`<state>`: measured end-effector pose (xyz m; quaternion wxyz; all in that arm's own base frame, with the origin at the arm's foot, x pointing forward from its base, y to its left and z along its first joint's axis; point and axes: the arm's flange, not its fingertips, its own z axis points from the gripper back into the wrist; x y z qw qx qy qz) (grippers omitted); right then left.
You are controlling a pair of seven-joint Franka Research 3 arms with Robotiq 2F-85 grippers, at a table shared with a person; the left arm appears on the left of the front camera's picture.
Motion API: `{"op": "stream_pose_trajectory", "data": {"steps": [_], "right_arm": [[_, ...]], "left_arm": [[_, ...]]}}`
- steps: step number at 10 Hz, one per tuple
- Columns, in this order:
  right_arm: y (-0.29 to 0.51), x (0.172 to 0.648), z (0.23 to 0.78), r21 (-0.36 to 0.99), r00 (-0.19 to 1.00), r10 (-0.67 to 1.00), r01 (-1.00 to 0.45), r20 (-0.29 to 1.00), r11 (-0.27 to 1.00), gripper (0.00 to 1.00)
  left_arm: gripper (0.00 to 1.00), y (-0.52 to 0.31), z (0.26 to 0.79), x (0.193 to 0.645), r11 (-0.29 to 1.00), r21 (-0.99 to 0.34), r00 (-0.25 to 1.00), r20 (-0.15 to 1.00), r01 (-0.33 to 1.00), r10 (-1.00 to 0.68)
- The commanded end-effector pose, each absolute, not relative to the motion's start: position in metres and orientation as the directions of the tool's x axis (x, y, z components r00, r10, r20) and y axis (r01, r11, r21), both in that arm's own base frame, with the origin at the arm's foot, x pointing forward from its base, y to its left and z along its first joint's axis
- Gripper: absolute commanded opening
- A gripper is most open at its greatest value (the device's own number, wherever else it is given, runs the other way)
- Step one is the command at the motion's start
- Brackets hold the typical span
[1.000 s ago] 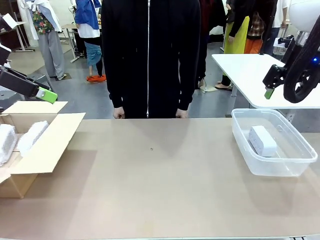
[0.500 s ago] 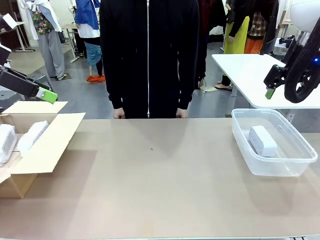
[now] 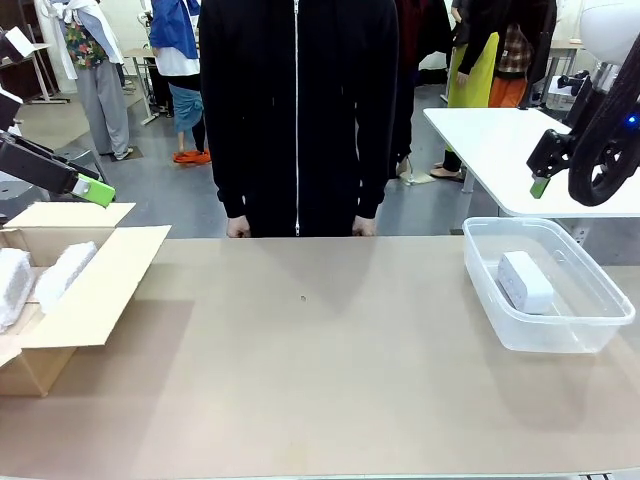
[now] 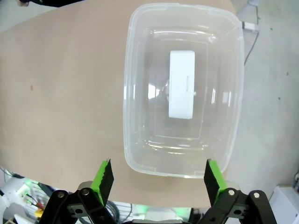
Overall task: Separate and place wrapped and unwrapped clocks.
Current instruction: If the picked Digital clock is wrapped, place it in the Package Box ; if not, place it in the Organizing box.
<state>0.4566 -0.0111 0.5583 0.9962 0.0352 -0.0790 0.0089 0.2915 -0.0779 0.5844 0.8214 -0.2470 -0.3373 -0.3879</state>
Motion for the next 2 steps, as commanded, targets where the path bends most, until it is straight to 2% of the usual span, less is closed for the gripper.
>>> {"op": "stream_pose_trajectory", "data": {"steps": [1,2], "right_arm": [[-0.0116,0.4570,0.5569,0.079,0.987,0.026,-0.038,0.156,0.996,1.00],[-0.0116,0.4570,0.5569,0.079,0.987,0.026,-0.038,0.156,0.996,1.00]], "left_arm": [[1.00,-0.0811,0.5844,0.2921,0.583,-0.148,0.476,0.748,0.799,-0.462],[1.00,-0.0811,0.5844,0.2921,0.583,-0.148,0.476,0.748,0.799,-0.462]]}}
